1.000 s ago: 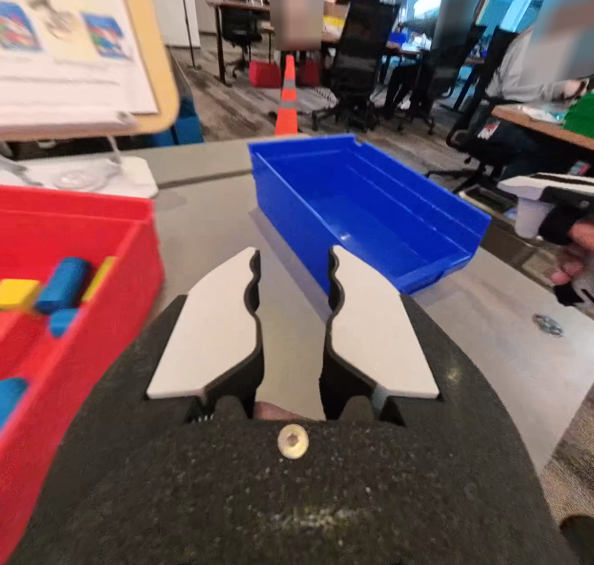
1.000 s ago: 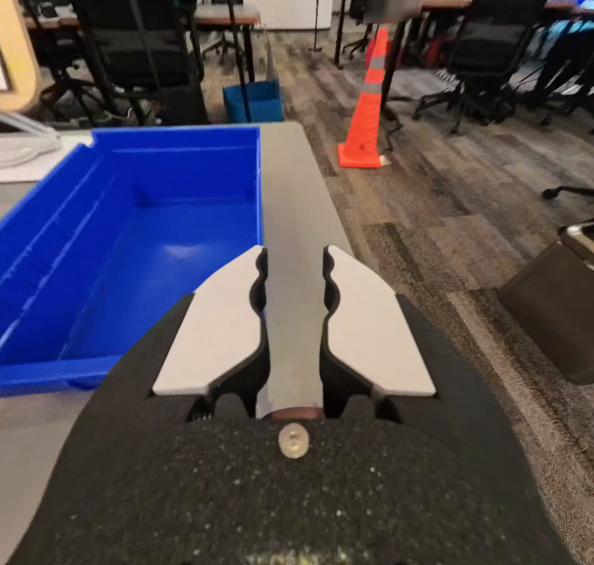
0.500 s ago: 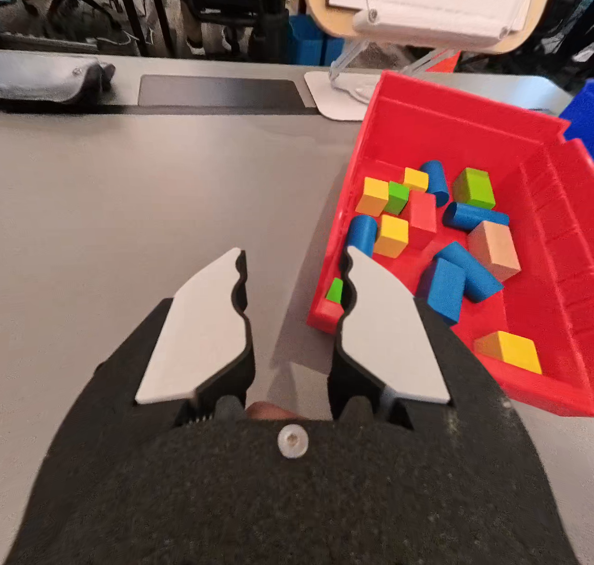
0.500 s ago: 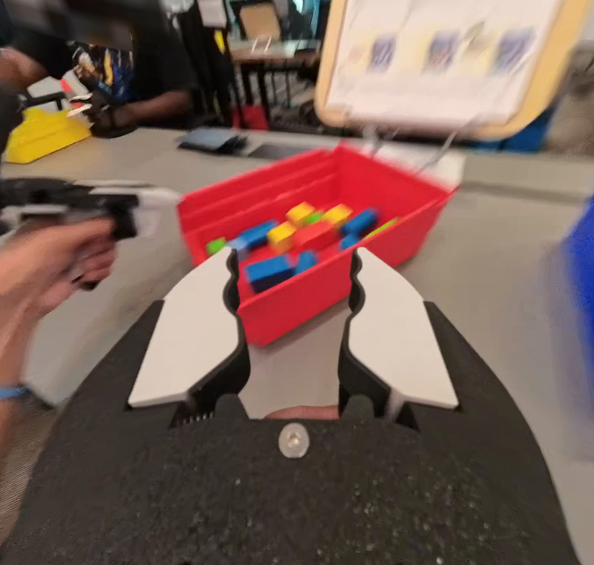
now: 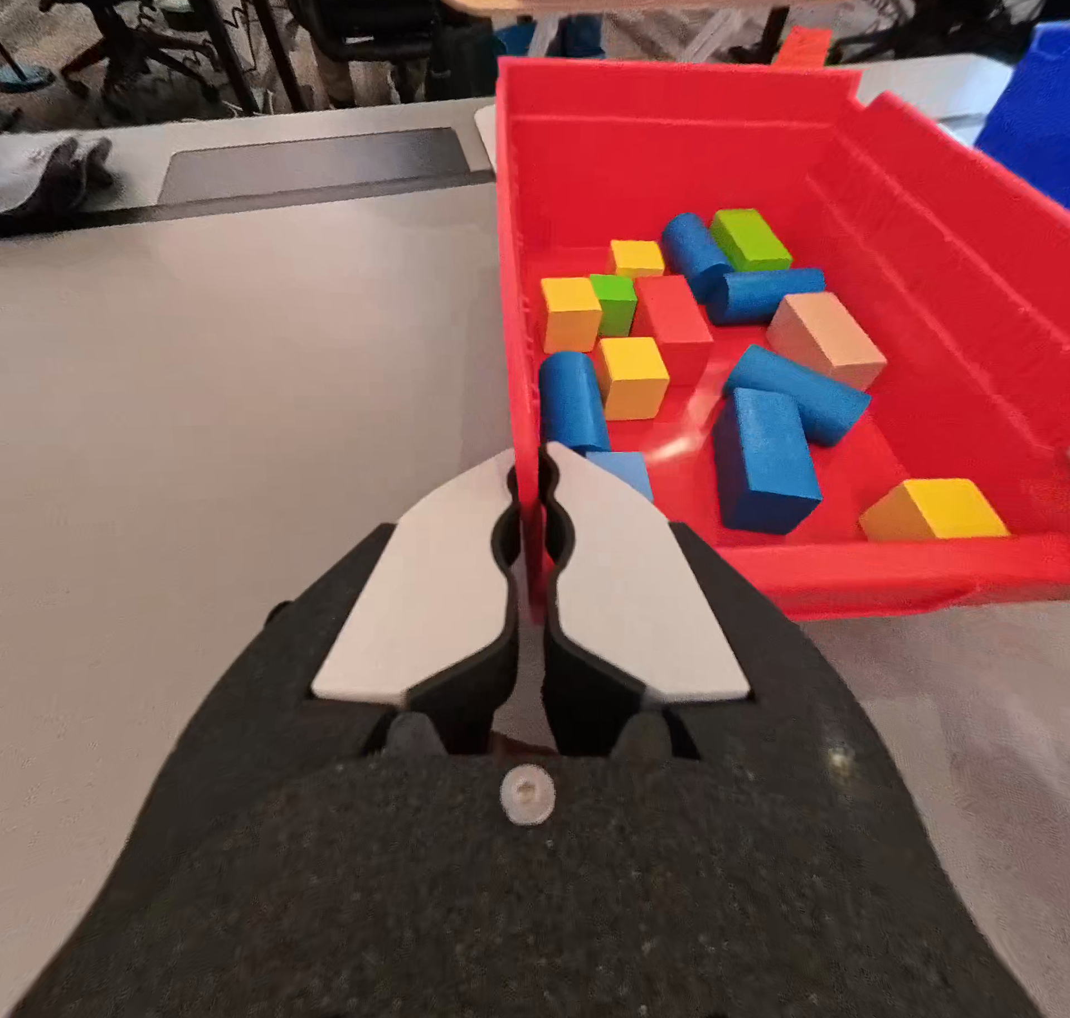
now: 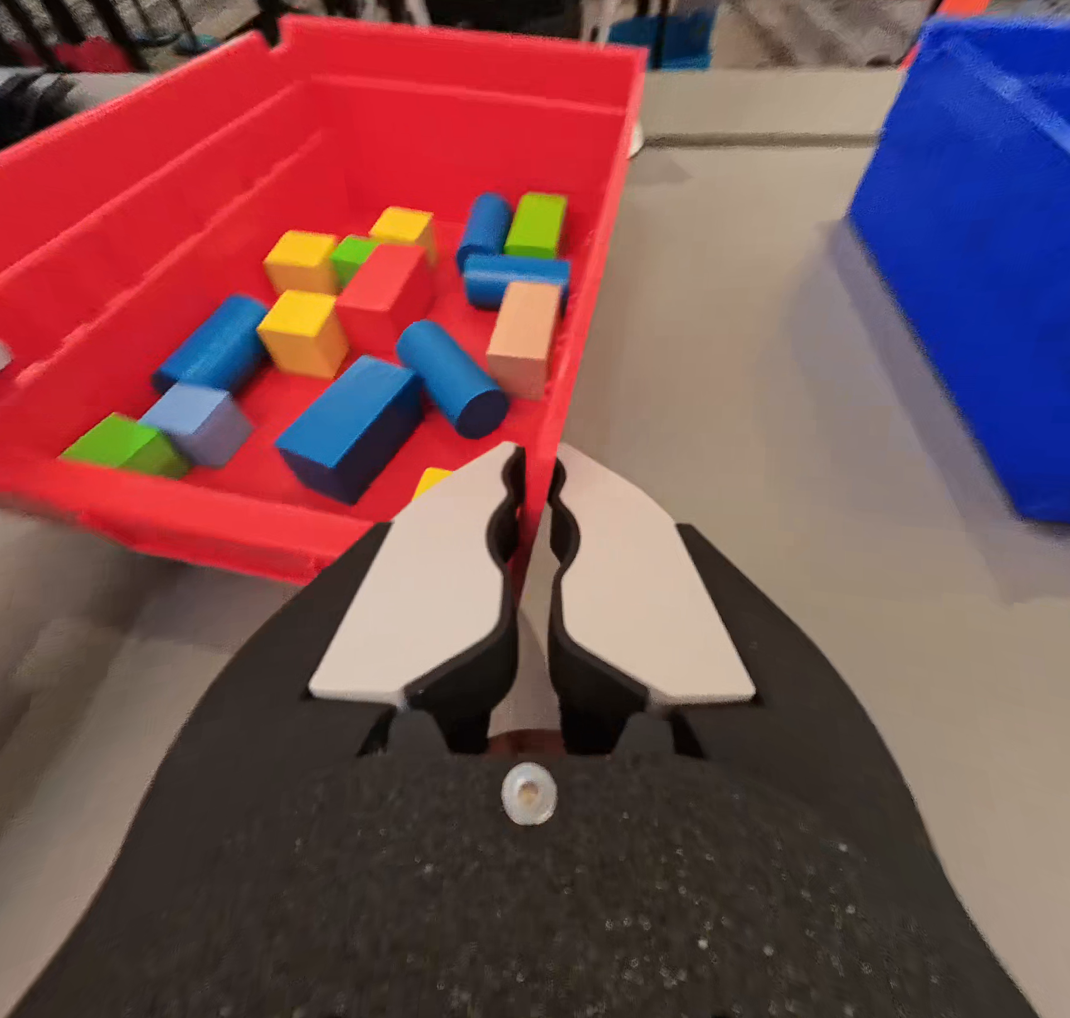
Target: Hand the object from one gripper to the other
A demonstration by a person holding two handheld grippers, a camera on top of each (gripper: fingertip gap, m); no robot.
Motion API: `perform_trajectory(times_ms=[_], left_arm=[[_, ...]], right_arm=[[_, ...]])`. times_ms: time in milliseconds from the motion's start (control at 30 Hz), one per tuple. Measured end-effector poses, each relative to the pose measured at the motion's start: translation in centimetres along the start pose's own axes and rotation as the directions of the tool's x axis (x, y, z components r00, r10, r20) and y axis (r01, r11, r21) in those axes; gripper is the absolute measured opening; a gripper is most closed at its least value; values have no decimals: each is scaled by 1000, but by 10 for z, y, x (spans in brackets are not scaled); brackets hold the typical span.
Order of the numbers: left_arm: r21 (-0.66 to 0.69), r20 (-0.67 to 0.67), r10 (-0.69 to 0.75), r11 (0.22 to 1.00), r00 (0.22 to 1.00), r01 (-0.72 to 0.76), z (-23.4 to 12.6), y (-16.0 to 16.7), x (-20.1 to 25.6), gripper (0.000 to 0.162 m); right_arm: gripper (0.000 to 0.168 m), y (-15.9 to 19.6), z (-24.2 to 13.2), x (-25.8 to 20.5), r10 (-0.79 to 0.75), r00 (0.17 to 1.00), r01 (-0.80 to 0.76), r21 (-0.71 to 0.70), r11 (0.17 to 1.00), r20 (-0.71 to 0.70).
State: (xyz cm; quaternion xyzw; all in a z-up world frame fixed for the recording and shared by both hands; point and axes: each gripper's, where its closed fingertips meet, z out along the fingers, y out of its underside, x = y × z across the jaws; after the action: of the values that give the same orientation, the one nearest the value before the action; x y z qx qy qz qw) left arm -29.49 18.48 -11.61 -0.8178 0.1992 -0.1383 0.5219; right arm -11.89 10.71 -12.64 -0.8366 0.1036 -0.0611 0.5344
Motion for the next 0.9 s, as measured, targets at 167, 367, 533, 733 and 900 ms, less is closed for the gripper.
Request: perform_trajectory(times_ms=[167,367,533,733,900], left_arm=[[84,127,-99,992,987,89,-35,-14,-37,1],[193,313,-202,970,928,146,-85,-23,-136,1],[191,343,-212,970,915,153,-88,-10,-186,1],[163,308,-359,932,881,323,-64,36,-219,4],[168,318,-424,905,848,390,-62,38,-227,9]], right_arm=[[3,-40,3,-32,21,998,-25,62,998,63],[2,-68,2,-139,-23,983,-5,152,988,182],[3,-54,14,-193,-8,978,-21,134,991,210],[4,-6,35,-224,-33,971,42,-34,999,237],[7,-4,25,-232,-36,966,23,53,998,258]])
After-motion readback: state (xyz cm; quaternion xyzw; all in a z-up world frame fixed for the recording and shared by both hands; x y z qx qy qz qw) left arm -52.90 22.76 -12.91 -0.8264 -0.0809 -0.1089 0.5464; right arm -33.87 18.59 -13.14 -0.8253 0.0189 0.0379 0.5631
